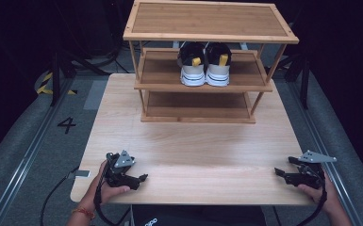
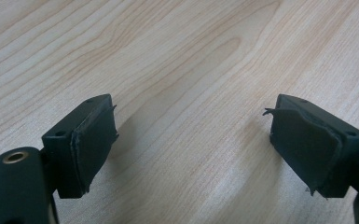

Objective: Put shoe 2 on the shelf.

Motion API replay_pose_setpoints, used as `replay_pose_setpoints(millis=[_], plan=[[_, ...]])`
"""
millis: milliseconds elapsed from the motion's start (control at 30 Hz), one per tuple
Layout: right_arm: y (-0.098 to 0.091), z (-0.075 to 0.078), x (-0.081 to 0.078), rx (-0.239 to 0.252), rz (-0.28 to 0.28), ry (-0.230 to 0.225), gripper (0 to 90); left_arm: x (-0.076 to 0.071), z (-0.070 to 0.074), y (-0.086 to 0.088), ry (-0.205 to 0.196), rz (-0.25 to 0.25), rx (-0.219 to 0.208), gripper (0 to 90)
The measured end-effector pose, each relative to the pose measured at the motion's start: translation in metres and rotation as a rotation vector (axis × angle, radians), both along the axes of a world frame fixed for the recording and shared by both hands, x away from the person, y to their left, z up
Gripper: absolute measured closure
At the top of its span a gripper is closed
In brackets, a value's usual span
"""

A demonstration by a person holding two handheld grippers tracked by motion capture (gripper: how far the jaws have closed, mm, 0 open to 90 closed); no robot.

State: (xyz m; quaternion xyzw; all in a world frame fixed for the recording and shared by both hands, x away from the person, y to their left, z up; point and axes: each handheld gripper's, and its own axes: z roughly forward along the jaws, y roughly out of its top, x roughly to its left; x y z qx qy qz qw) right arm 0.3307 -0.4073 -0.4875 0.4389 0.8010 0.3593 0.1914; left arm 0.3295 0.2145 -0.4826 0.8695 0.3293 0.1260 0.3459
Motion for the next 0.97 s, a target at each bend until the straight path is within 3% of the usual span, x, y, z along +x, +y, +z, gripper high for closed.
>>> replay_pose_setpoints(millis=[967], plan=[[-0.0002,-0.0001,-0.0004,-0.001,-0.009,-0.001,19.1,0.0003,0.0001,0.0000,0.002,0.002,-0.001,14.9]])
